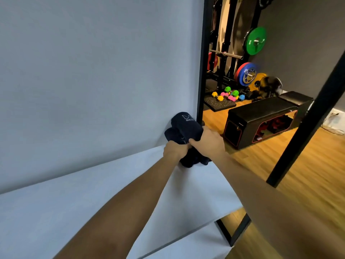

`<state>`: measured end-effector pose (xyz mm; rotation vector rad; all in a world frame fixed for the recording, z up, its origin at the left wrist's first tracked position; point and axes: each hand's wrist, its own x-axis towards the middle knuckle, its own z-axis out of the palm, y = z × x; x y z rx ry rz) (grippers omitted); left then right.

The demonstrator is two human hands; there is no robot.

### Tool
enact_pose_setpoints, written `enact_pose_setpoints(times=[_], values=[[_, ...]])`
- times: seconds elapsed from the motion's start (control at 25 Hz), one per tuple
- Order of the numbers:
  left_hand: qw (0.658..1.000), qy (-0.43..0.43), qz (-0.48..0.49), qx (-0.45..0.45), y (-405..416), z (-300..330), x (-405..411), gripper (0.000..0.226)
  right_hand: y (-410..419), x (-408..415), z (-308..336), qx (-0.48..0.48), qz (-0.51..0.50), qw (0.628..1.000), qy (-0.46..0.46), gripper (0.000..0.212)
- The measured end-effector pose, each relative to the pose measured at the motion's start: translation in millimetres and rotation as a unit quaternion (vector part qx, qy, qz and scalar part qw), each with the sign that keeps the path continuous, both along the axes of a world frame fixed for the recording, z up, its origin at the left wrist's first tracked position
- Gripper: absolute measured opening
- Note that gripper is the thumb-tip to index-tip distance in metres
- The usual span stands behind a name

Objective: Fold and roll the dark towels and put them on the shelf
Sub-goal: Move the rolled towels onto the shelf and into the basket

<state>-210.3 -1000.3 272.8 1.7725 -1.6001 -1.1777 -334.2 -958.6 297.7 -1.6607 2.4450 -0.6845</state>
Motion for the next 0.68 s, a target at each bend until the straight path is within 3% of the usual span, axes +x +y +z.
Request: enact_pose_setpoints(times=[0.2, 0.36, 0.4, 0.48, 0.56, 0.68], values=[[1.000, 0.007, 0.007, 0.000, 11, 15, 68, 0.032, 9, 18, 17, -0.009, 0.080, 0.994, -0.069, 0.048], [0.992, -0.122, 0.017, -0.028, 45, 26, 170, 0.042, 32, 61, 20, -0.001, 0.134, 0.982, -0.133, 0.047], [0.982, -0.182, 0.017, -0.036, 57, 22, 189, 0.046, 37, 74, 12, 0.027, 0.148, 0.980, -0.130, 0.047], [0.956, -0.290, 0.022, -0.037, 84, 6, 218, 0.064, 51, 110, -12, 0.110, 0.168, 0.979, -0.039, 0.049], [0.951, -0.306, 0.034, -0.021, 103, -6, 230, 0.078, 62, 142, -32, 0.154, 0.155, 0.974, 0.059, 0.060], [0.960, -0.278, 0.018, -0.016, 127, -3, 250, 0.066, 78, 172, -35, 0.165, 0.108, 0.980, 0.023, 0.067]])
